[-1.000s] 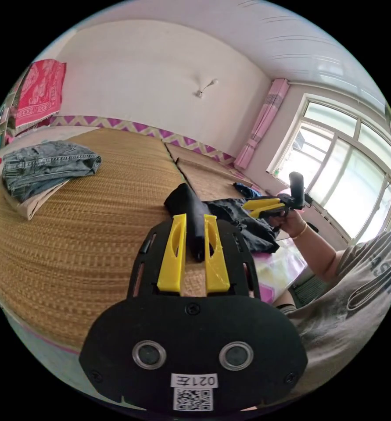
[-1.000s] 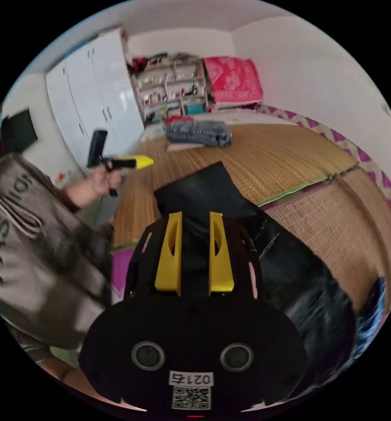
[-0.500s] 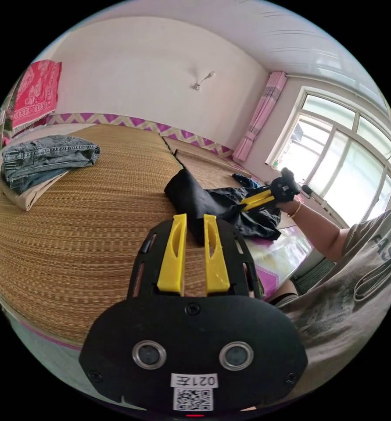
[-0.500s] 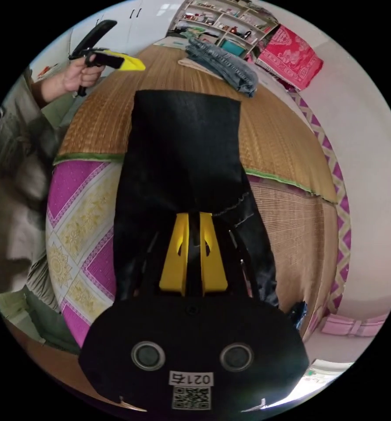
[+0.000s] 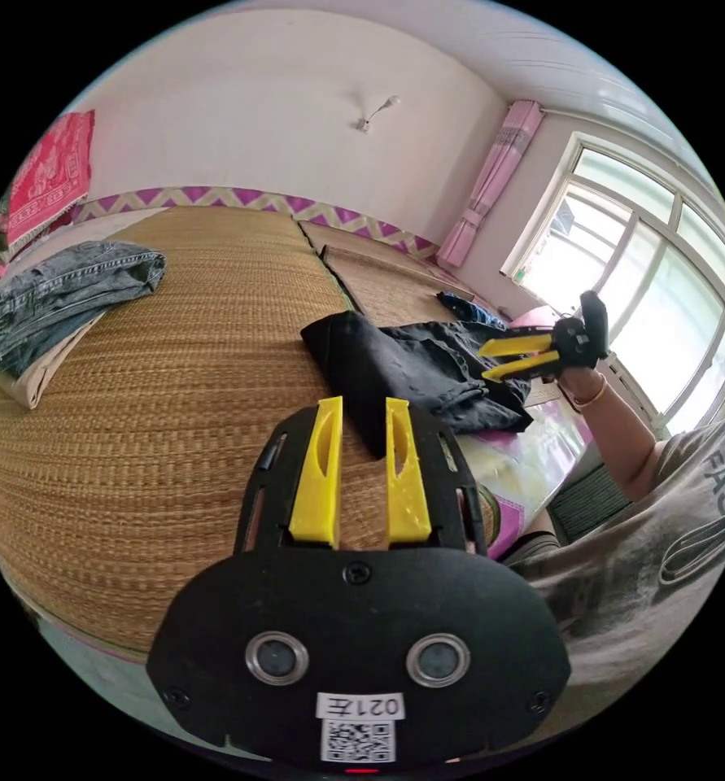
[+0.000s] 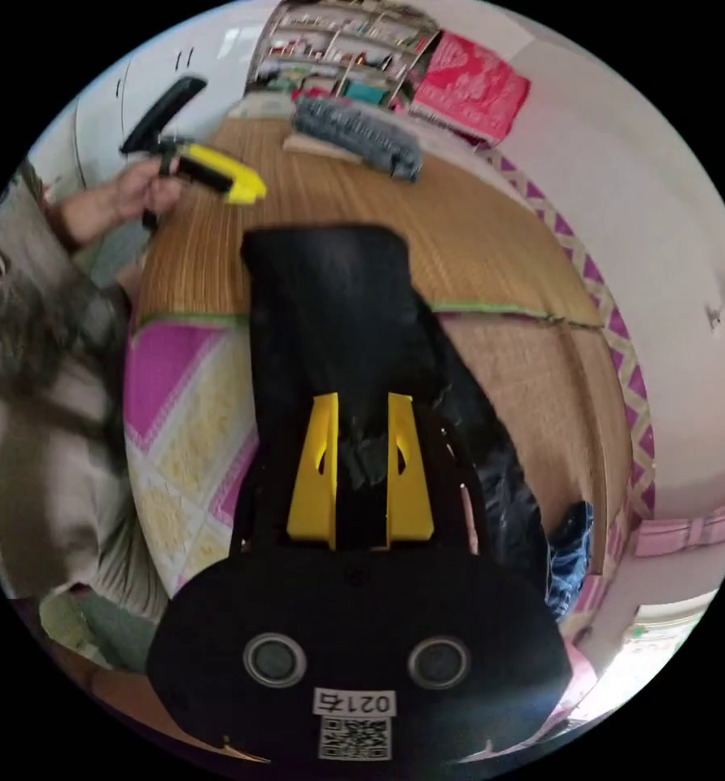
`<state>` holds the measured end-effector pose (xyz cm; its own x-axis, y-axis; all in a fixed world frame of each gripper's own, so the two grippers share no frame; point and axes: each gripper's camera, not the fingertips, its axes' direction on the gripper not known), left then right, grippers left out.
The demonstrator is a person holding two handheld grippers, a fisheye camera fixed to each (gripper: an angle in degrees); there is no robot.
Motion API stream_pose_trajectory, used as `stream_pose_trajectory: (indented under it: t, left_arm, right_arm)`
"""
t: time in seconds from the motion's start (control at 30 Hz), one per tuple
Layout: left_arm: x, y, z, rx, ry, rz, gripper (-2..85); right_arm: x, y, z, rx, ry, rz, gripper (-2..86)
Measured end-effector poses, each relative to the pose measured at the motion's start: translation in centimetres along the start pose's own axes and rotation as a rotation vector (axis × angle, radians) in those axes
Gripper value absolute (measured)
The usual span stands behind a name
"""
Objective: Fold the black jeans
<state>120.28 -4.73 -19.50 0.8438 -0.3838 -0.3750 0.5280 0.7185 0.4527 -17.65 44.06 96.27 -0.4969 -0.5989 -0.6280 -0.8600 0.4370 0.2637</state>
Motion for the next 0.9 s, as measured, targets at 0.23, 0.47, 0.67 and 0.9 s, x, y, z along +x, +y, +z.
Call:
stream_pose_trajectory:
  t: [0.23,0.47,0.67,0.9]
  left_arm:
    - [-1.8,-0.3,-0.2,0.036,0.112,-0.038,7.9]
    - [-4.1,3.0,-3.5,0.04,0.094,-0.05,7.7]
    - [-7.4,5.9,-6.8,0.086,0.081,-0.131,6.6]
    - [-8.4,6.5,-7.0,0.096,0.072,-0.143,6.4]
  right_arm:
    - [11.5,-8.9,2.0,0.225,-0.182,0.088,10.6]
    - [26.3,-16.2,15.8,-0.03,-0.918,0.115,9.6]
    - [30.2,-20.1,15.9,0.085,-1.03,-0.04,5.1]
    - [30.2,-21.4,21.8,-0.066,-0.979,-0.044,6.2]
